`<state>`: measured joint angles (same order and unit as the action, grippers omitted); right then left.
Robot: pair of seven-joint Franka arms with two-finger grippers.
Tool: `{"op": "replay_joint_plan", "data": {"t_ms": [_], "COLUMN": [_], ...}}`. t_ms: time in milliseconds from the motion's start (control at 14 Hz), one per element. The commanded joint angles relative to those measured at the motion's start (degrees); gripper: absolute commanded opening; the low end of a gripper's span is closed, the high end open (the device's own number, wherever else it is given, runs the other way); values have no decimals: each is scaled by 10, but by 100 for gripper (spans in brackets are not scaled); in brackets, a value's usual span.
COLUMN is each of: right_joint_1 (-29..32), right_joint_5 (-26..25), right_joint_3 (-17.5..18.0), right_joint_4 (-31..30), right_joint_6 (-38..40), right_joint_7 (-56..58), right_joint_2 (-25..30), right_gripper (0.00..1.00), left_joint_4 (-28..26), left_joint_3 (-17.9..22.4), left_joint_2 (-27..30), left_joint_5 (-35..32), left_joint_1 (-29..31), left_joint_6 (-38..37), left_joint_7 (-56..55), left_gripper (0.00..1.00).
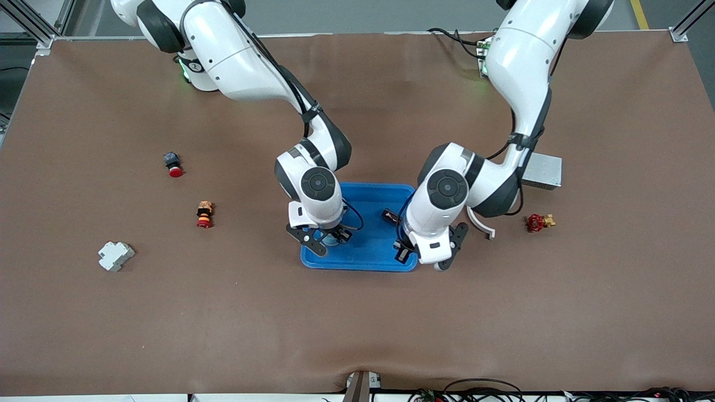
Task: Place electrolytic capacitor and blue bell in tray
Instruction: 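Lower both items into the tray and open both grippers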
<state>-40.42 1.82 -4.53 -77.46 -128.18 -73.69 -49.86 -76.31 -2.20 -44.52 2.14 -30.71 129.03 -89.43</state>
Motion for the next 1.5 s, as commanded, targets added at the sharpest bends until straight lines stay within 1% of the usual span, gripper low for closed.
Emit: {"op": "replay_joint_plan", "data": {"t_ms": [0,285,427,570,855,926,1069,1354,1425], "right_joint_1": [-9,-8,-6,-5,3,15,38,74,85], "right_joint_5": [-12,-9,-9,-11,-3,-1,0,-1,-1], "right_joint_3": [-7,-7,-7,-7,-6,-5,-3,-5,-6], "right_joint_4": [20,20,22,22,22,22,22,17,15], "right_joint_6": [-1,-7,-7,-4,4,8,54,116,128], "right_joint_7": [-30,-37,-34,-27,38,51,95,193,220], "right_joint_2": [-19,-18,-16,-14,1,7,27,70,77], "right_gripper": [99,100,100,100,100,100,100,100,100], "left_joint_4": [10,10,9,8,7,7,7,7,7], "left_joint_3": [4,5,5,5,6,6,6,7,7], "left_joint_2": [-29,-43,-56,-60,-70,-72,-74,-82,-82], "left_joint_5": [9,9,9,8,6,6,5,4,4], "left_joint_1": [-17,-24,-24,-24,-24,-24,-24,-24,-24], "left_joint_6": [34,41,66,69,69,69,69,69,69], "left_joint_7": [-19,-22,-21,-21,-21,-21,-21,-21,-21], "left_gripper": [8,8,8,8,8,8,9,11,14]}}
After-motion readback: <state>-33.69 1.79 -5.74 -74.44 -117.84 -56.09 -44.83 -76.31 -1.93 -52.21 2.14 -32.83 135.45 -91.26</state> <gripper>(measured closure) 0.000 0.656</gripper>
